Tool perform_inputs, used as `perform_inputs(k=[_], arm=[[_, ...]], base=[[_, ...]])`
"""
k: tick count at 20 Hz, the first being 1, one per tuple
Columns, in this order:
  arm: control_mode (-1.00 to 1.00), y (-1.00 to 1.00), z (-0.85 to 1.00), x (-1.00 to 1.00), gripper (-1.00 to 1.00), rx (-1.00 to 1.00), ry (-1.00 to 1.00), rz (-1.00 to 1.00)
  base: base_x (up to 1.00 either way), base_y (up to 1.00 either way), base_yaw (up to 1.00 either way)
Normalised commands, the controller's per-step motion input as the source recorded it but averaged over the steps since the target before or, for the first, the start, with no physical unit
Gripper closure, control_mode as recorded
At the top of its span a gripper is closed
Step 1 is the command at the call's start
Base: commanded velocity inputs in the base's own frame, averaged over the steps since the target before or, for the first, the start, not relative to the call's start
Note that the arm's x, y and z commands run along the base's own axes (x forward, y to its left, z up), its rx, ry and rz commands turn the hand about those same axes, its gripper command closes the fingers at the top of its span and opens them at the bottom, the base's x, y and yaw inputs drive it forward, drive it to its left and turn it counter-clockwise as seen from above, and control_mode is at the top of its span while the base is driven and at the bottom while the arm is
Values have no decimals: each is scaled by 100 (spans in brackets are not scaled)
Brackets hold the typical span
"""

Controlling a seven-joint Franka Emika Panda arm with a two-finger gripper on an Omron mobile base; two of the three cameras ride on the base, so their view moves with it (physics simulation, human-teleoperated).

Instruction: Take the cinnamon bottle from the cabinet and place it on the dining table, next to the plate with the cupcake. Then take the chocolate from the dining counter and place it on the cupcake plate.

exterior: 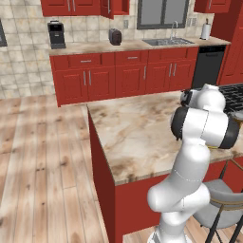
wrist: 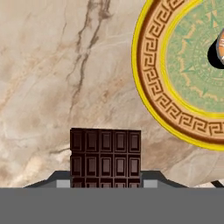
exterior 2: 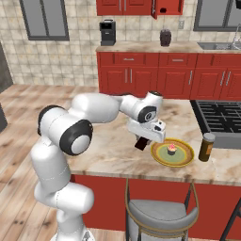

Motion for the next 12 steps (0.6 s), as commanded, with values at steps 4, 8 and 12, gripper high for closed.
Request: perform_inputs(k=[4,8,12], arm=[[-100,-16,-14,0,100,-28,0,-11],[-100,-19,-21,5,100,-24,-2,-7],[-100,-12,-21,6,100,-22,-11,-3]], base=[[0,0,0],[0,0,0],[0,0,0]])
